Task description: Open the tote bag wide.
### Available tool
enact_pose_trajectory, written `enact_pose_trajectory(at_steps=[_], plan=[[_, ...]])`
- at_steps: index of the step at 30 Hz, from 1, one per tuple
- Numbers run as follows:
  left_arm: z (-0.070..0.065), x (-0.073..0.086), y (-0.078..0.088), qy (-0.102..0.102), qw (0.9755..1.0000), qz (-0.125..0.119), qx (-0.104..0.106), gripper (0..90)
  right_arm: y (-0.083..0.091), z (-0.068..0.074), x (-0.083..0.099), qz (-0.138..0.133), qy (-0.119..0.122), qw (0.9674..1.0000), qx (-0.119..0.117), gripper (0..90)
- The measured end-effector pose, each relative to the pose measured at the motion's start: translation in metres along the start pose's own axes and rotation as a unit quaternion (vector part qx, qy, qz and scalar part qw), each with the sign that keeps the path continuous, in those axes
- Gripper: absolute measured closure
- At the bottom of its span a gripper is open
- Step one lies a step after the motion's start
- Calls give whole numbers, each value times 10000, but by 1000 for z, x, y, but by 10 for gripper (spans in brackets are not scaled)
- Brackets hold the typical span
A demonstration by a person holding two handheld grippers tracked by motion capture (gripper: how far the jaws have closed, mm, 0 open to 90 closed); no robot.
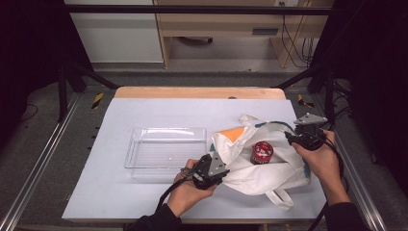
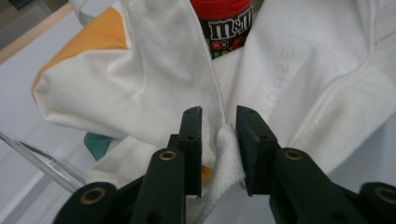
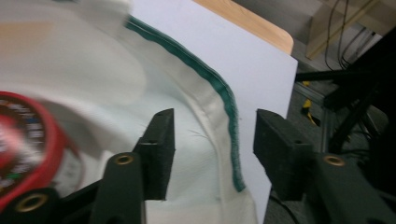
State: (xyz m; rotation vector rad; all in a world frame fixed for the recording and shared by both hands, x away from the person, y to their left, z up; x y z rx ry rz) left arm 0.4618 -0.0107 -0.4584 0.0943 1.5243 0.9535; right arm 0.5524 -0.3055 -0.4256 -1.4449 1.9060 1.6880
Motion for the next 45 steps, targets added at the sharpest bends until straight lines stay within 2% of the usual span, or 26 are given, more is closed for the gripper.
enact_pose_trajectory(at_steps=[1, 3, 4, 8, 10, 14, 21, 26, 31, 36, 38, 45], plan=[[1, -3, 2, -4, 10000, -18, -60, 682, 5, 2, -1, -61, 2, 10000, -30, 425], [1, -9, 3, 13, 10000, -82, -36, 637, 14, 7, -2, -178, 55, 9998, -84, 358], [2, -14, 4, -23, 9999, -94, -107, 611, 18, 9, -3, -223, 23, 9997, -100, 330], [5, -31, 6, -131, 9997, -124, -168, 563, 41, 23, -2, -536, 125, 9982, -258, 268], [7, -40, 5, -216, 9994, -96, -237, 527, 49, 29, -1, -604, 175, 9974, -359, 238], [14, -56, 2, -101, 9996, -74, -248, 477, 67, 42, 3, -763, 254, 9954, -524, 206], [27, -80, -2, -115, 9992, 32, -391, 382, 86, 62, 8, -869, 417, 9922, -785, 143], [31, -94, -9, -256, 9989, 90, -380, 323, 91, 82, 14, -816, 572, 9898, -1017, 115], [33, -97, -18, -173, 9991, 101, -369, 226, 91, 102, 22, -715, 788, 9874, -1173, 97], [31, -96, -28, -222, 9993, 191, -248, 218, 93, 119, 27, -708, 1065, 9830, -1316, 112], [31, -97, -33, -226, 9994, 212, -175, 257, 95, 125, 29, -703, 1154, 9810, -1389, 113], [29, -104, -45, -236, 9994, 226, -124, 265, 96, 144, 33, -712, 1348, 9756, -1577, 146]])
Point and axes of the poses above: each handheld gripper's, and its own axes: y roughly backward along the jaws, x roughly out of its underside, z roughly to its left, the point moved 5 cm from there along -y, roughly forward along the jaws, and after that the axes turned 5 degrees about y, right-handed, at the moved point
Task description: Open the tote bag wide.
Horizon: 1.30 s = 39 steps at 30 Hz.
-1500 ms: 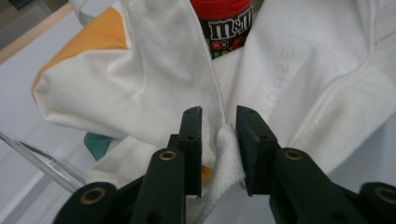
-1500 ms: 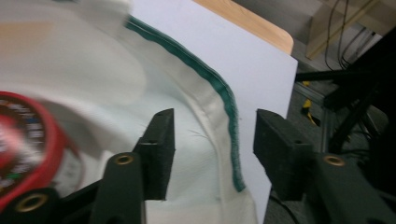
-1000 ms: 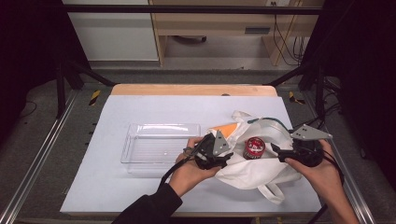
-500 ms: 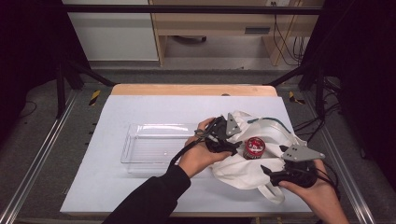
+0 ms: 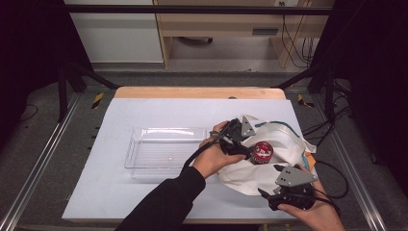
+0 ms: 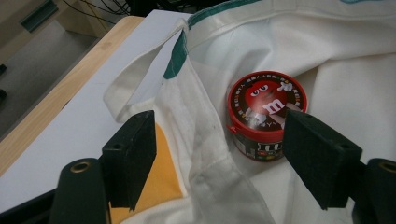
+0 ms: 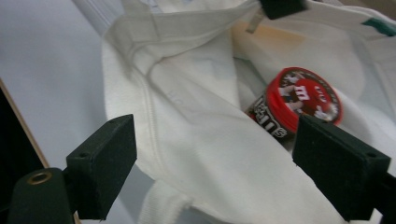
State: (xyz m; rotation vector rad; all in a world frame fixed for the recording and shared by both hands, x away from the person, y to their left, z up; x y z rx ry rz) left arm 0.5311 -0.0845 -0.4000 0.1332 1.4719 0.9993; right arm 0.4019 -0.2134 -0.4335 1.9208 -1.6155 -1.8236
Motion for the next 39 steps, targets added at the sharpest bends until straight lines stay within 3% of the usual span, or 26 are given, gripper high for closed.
enact_pose_trajectory(at_steps=[8, 15, 21, 25, 33, 35, 39], plan=[[1, -7, -18, -80, 9999, 46, -56, 307, -14, 18, 0, 139, 274, 9994, -185, 154], [6, -10, -33, -113, 9998, 137, -69, 330, -26, 28, 4, 274, 352, 9985, -304, 131], [9, -9, -42, -125, 9996, 227, -69, 399, -42, 36, 3, 513, 478, 9973, -238, 151], [13, -8, -45, -66, 9995, 289, -78, 494, -47, 34, 3, 669, 501, 9965, -47, 257], [29, -3, -39, 162, 9987, 462, -159, 790, -48, 36, 0, 661, 512, 9963, -175, 578], [34, -2, -36, 230, 9985, 472, -150, 836, -48, 36, -1, 692, 483, 9961, -269, 688], [41, 1, -30, 311, 9983, 459, -150, 864, -48, 32, -3, 669, 388, 9968, -197, 857]])
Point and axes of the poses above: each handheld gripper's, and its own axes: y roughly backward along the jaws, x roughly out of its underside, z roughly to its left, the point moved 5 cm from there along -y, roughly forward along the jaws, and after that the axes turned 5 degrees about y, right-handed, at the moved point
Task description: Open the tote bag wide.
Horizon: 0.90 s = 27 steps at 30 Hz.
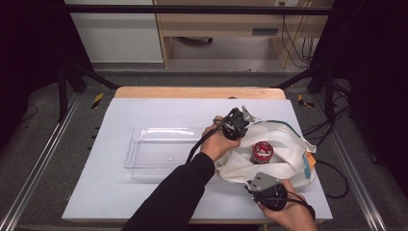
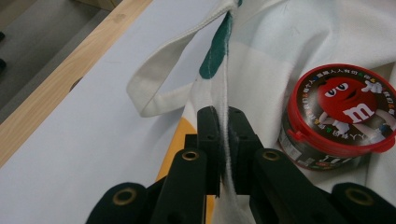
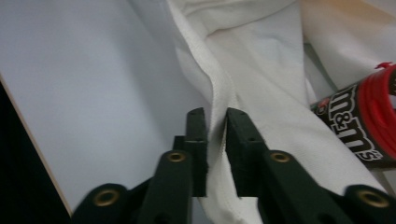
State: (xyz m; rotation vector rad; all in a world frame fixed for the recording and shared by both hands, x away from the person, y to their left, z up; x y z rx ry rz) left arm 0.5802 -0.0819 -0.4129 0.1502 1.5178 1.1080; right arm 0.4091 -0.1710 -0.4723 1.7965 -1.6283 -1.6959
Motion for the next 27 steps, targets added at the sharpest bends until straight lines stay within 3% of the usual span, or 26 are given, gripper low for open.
enact_pose_trajectory(at_steps=[4, 10, 16, 20, 27], plan=[[7, 0, 7, 20, 10000, -52, -60, 869, 3, -5, -1, -93, -97, 9999, -52, 891], [15, -2, 13, 84, 9997, -162, -132, 874, 13, 2, -2, -176, -15, 9995, -250, 893], [24, -8, 15, 229, 9987, -312, -337, 878, 16, 10, 3, -184, 44, 9983, -543, 893], [28, -4, 6, 306, 9988, -180, -348, 878, 10, 16, 8, -70, 187, 9980, -606, 893], [29, 1, -10, 335, 9987, 36, -381, 878, 3, 18, 15, -63, 82, 9973, -732, 893]])
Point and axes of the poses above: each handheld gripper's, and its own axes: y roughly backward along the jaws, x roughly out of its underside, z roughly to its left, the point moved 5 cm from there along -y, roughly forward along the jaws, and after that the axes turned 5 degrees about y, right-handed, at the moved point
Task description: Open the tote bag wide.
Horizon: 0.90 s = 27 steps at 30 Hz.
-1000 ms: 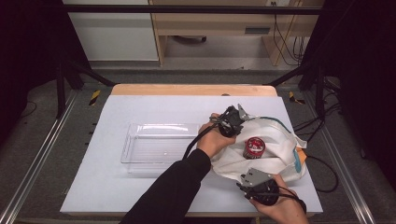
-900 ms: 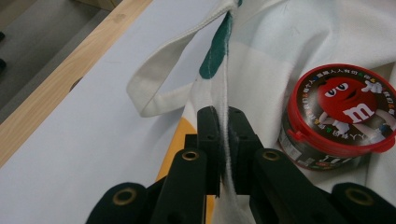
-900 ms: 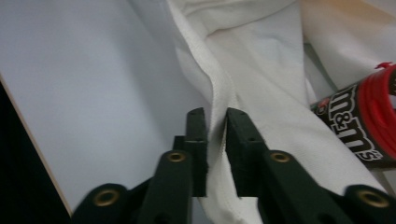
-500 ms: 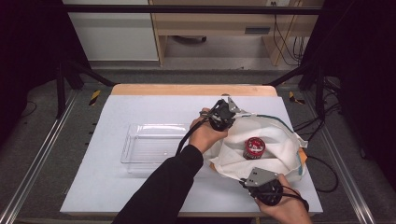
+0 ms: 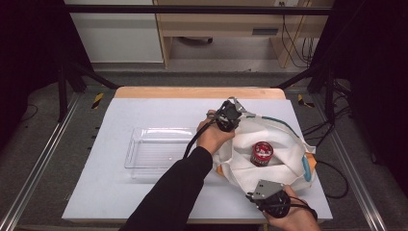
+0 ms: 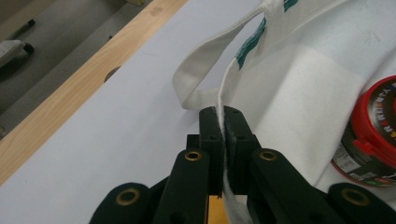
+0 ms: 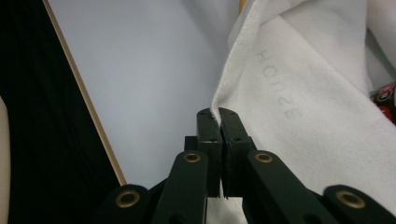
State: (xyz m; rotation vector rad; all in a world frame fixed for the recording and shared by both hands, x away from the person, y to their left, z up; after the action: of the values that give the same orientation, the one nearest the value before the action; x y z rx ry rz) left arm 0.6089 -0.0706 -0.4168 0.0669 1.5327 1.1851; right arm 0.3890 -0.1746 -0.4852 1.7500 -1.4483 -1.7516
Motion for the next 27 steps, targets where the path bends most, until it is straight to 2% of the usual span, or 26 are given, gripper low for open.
enact_pose_trajectory(at_steps=[5, 10, 13, 16, 20, 23, 27], plan=[[0, 6, -10, 5, 9997, 228, -98, 876, -4, 2, 3, 60, 2, 10000, -71, 893], [-2, 7, -12, -18, 9997, 238, -96, 877, -3, 1, 5, 39, -107, 9999, -5, 880], [-1, 7, -9, 4, 9998, 210, -75, 877, -1, -2, 2, -86, -286, 9995, 66, 765], [-1, 8, -6, 20, 9998, 176, -54, 878, 1, -3, -3, -234, -399, 9988, 173, 611], [-2, 7, -5, 13, 9999, 154, -45, 878, 3, -1, -11, -380, -410, 9978, 364, 497], [-2, 7, -5, 13, 9999, 147, -40, 879, 0, -4, -15, -362, -487, 9972, 444, 495], [-1, 7, -4, 43, 9999, 144, -23, 879, -5, -4, -19, -258, -474, 9973, 495, 563]])
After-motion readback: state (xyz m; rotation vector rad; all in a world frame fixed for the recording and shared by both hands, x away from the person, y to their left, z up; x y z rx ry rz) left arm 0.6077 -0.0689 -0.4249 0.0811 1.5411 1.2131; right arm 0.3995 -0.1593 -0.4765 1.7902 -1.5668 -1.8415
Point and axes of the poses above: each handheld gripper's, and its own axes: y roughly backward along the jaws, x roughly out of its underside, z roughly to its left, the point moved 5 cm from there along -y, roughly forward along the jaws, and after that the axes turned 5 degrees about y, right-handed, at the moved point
